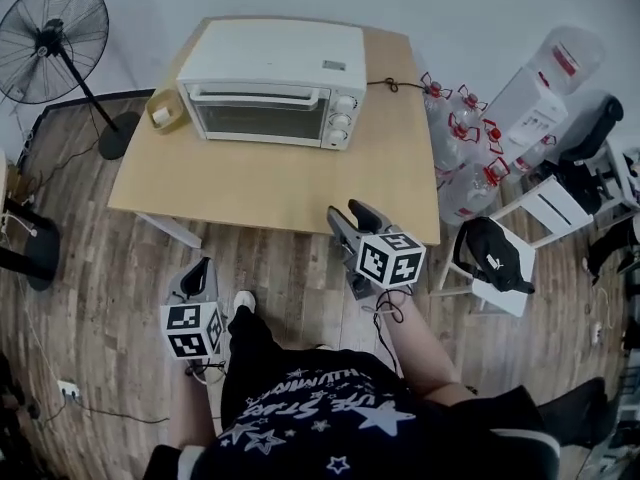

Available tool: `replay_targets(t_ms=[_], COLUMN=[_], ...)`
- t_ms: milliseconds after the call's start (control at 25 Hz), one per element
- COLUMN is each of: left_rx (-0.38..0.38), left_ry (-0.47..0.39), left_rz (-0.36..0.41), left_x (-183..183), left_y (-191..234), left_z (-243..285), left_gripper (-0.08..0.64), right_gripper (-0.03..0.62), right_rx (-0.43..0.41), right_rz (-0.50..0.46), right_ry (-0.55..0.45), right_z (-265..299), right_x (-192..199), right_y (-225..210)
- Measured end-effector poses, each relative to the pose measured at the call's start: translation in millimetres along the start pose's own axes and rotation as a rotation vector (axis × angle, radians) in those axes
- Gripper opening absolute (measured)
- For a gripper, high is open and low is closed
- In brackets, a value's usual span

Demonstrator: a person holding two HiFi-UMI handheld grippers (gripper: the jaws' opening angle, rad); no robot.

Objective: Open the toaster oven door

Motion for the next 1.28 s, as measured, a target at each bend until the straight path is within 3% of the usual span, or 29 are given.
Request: replay_targets(t_ms=[320, 640, 1280], left_rx=[0.129, 0.224, 0.348], left_ry=[0.016, 0.004, 0.029], left_rz=[0.065, 0.133, 0.175], left_x=[-78.4, -142.5, -212.9], left_y=[61.1, 94.6, 137.9], left_z=[65.3, 114.5, 189.6], left_gripper=[0.021, 0.021, 0.021], right_gripper=[0.202, 0.172, 0.132], right_rx=[0.163, 0.289, 0.490], right_rz=[0.042, 0.092, 0.099], right_ry=[-0.016, -0.050, -0.117], right_z=[50.2, 91.2, 150.7], right_x=[-40.6, -88.5, -167.2], right_y=[9.9, 7.4, -17.4])
Point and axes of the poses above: the fingertips, and each gripper's own axes: z forward along the fingers, y to its left, x out of its underside, the point moved 8 cm from there along -z, backward along the fingers, and after that the axes turned 14 degrees about -z, right-handed, at the moved point
